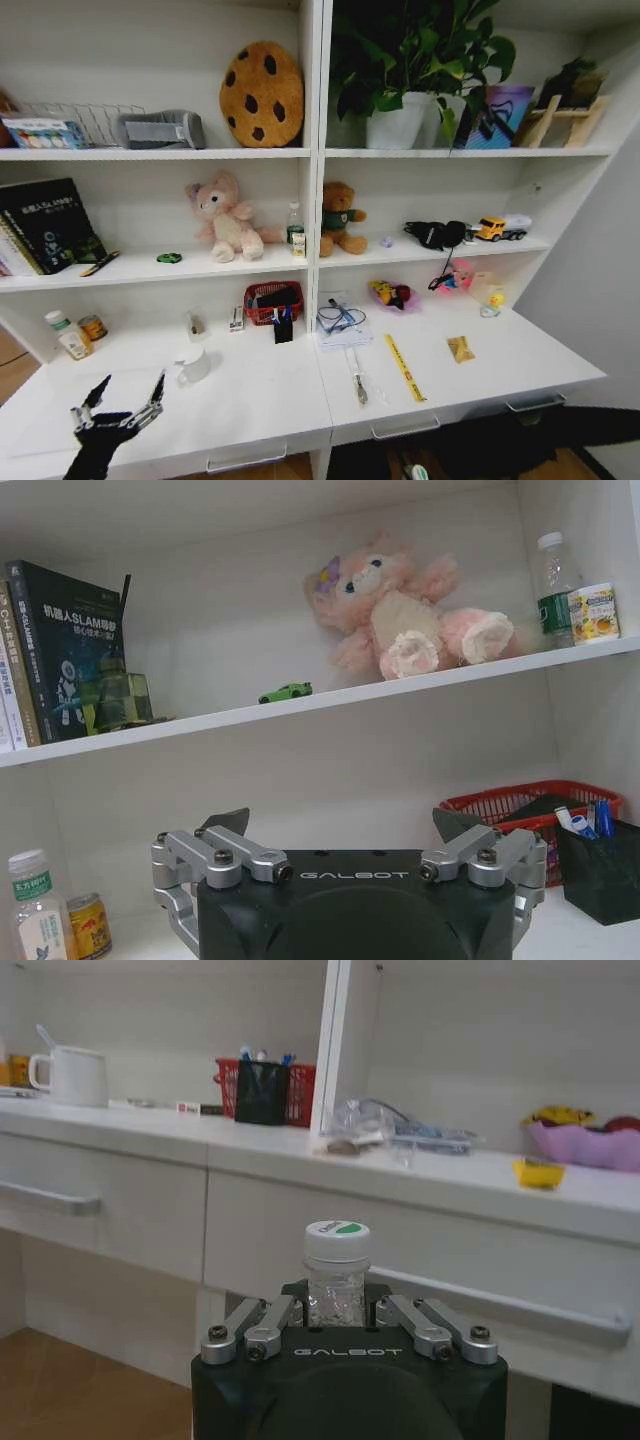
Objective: Organize the objects on the table.
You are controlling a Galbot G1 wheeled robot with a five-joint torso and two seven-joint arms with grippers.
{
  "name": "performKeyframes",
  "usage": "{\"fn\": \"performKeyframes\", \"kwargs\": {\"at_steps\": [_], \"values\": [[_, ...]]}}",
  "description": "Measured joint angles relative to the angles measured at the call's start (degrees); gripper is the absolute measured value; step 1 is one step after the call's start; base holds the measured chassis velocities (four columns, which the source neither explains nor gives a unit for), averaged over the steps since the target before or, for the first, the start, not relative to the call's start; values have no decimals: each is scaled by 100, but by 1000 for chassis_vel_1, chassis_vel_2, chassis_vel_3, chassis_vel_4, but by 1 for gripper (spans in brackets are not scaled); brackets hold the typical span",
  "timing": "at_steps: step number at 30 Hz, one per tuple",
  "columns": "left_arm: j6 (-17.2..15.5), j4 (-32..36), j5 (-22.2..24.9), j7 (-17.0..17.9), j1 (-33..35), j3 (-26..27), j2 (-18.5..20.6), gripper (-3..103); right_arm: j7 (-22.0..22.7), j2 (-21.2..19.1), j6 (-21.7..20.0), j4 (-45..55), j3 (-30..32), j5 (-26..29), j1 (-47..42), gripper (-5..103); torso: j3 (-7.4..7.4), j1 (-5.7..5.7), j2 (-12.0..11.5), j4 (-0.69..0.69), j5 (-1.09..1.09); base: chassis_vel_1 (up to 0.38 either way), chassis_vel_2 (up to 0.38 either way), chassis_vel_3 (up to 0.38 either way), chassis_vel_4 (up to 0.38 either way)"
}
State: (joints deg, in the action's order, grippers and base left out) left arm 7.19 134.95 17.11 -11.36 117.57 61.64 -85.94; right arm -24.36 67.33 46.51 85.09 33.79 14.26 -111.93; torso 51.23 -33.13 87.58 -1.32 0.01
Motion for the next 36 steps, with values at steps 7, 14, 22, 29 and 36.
{"fn": "performKeyframes", "kwargs": {"at_steps": [7,14,22,29,36], "values": [[0,0,0,-1,0,0,0,100,-19,195,-3,-1578,-236,3,1124,27,1,-1,-1,1,-2,0,0,0,0],[0,0,0,0,0,0,0,100,-244,390,-22,-2497,-301,-49,1902,27,1,-1,-1,1,-1,0,0,0,0],[0,0,0,0,0,0,0,100,-668,623,-41,-3775,-345,-192,2928,27,1,-1,-1,1,-2,0,0,0,0],[0,0,0,0,0,0,0,100,-1250,802,-62,-5064,-314,-232,4079,27,1,-1,-1,1,-2,0,0,0,0],[0,0,0,0,0,0,0,100,-1207,843,-70,-5137,-311,-452,4399,27,0,-1,-1,1,-2,0,0,0,0]]}}
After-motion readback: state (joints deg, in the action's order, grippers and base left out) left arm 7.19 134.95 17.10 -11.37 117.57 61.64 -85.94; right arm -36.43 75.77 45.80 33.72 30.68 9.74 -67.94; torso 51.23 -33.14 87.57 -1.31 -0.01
